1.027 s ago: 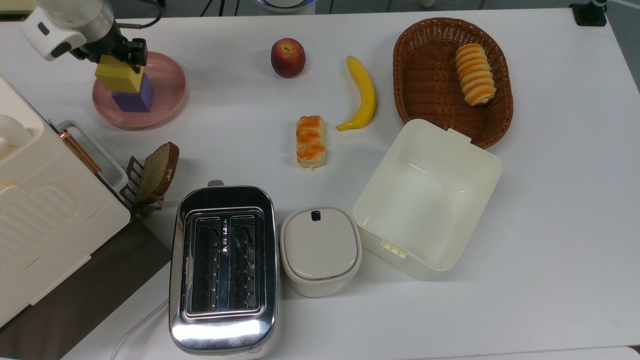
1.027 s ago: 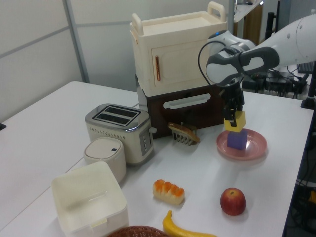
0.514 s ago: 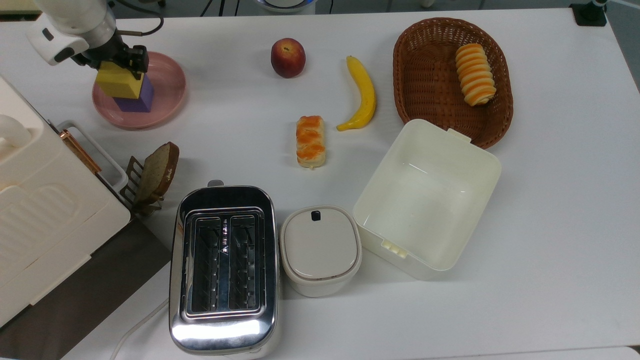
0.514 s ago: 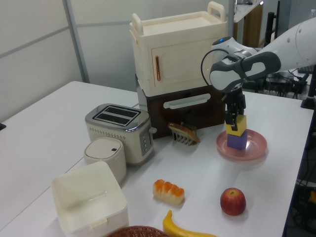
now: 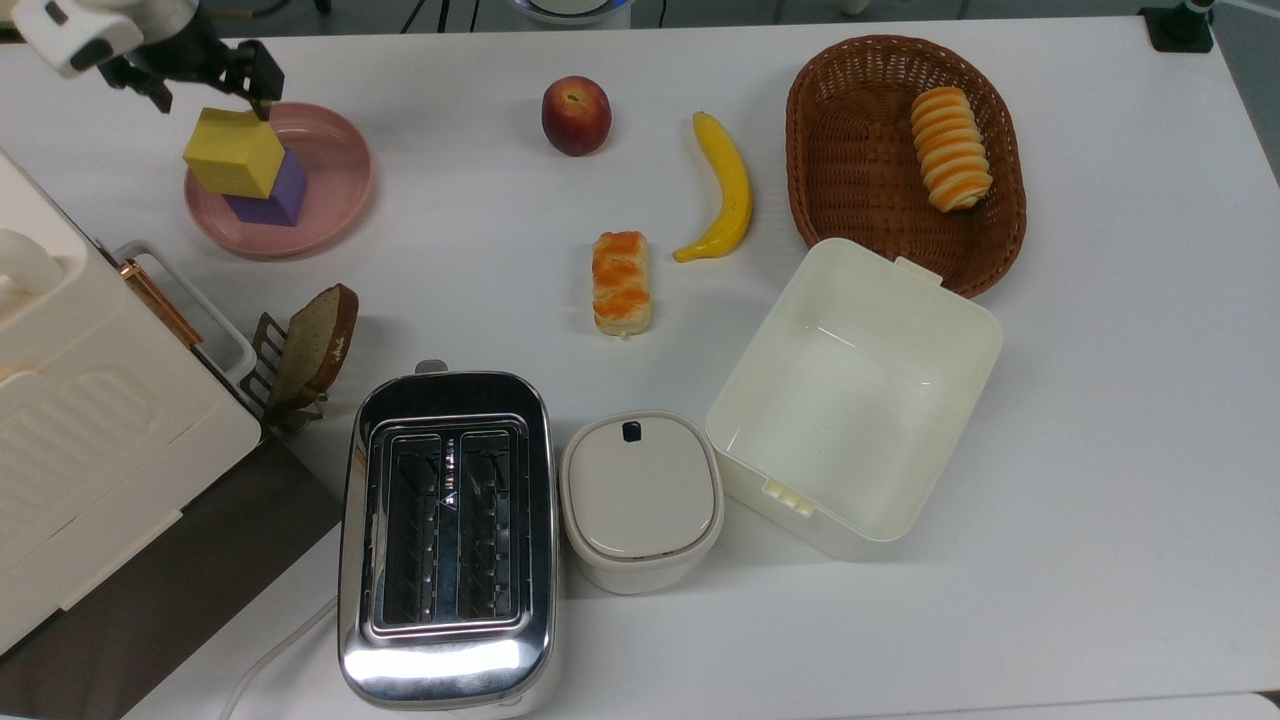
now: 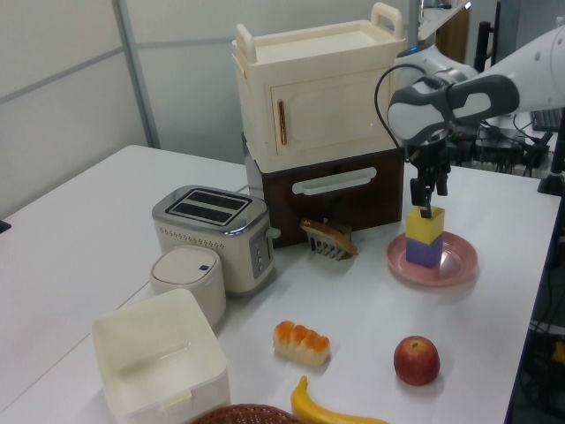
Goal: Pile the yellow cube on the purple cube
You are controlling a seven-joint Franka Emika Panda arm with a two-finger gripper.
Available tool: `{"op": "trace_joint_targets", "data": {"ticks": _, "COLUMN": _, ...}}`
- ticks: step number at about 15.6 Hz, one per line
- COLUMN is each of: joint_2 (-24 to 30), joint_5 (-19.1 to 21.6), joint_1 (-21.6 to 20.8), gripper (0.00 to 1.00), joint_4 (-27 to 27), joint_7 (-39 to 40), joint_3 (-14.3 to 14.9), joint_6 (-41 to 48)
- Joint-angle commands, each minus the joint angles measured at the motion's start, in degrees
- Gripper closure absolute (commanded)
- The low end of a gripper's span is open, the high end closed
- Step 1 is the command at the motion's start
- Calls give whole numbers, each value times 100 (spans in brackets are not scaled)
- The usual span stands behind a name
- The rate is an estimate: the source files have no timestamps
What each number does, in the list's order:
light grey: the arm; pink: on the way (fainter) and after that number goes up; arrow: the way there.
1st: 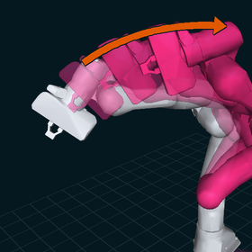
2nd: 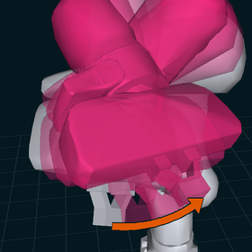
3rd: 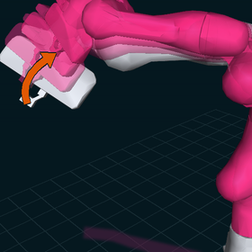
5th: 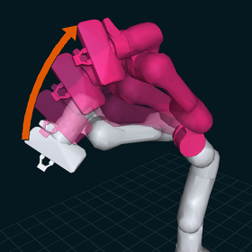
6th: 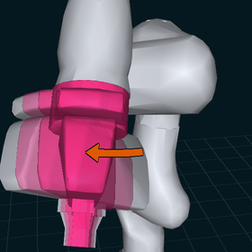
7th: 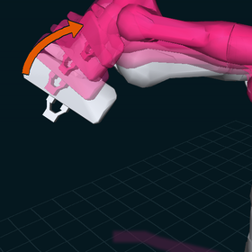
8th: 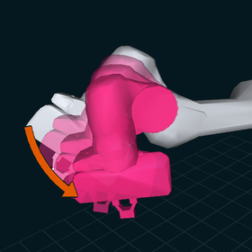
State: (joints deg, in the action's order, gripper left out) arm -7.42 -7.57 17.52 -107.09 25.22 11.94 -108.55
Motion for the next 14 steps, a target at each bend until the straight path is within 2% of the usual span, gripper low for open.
{"op": "trace_joint_targets", "data": {"ticks": 1, "joint_2": 417, "joint_5": 440, "joint_1": -555, "gripper": 0, "joint_4": 143, "joint_7": -156, "joint_3": 54, "joint_6": 430}}
{"op": "trace_joint_targets", "data": {"ticks": 5, "joint_2": 627, "joint_5": 450, "joint_1": -1381, "gripper": 0, "joint_4": 356, "joint_7": -1359, "joint_3": 19, "joint_6": 713}}
{"op": "trace_joint_targets", "data": {"ticks": 7, "joint_2": 707, "joint_5": 450, "joint_1": -1680, "gripper": 0, "joint_4": 513, "joint_7": -1825, "joint_3": -94, "joint_6": 739}}
{"op": "trace_joint_targets", "data": {"ticks": 8, "joint_2": 716, "joint_5": 450, "joint_1": -1769, "gripper": 0, "joint_4": 671, "joint_7": -2054, "joint_3": -365, "joint_6": 887}}
{"op": "trace_joint_targets", "data": {"ticks": 10, "joint_2": 751, "joint_5": 450, "joint_1": -1769, "gripper": 0, "joint_4": 856, "joint_7": -2223, "joint_3": -691, "joint_6": 1116}}
{"op": "trace_joint_targets", "data": {"ticks": 12, "joint_2": 856, "joint_5": 458, "joint_1": -1787, "gripper": 0, "joint_4": 874, "joint_7": -2240, "joint_3": -868, "joint_6": 1152}}
{"op": "trace_joint_targets", "data": {"ticks": 14, "joint_2": 874, "joint_5": 485, "joint_1": -1787, "gripper": 0, "joint_4": 935, "joint_7": -2249, "joint_3": -895, "joint_6": 1161}}
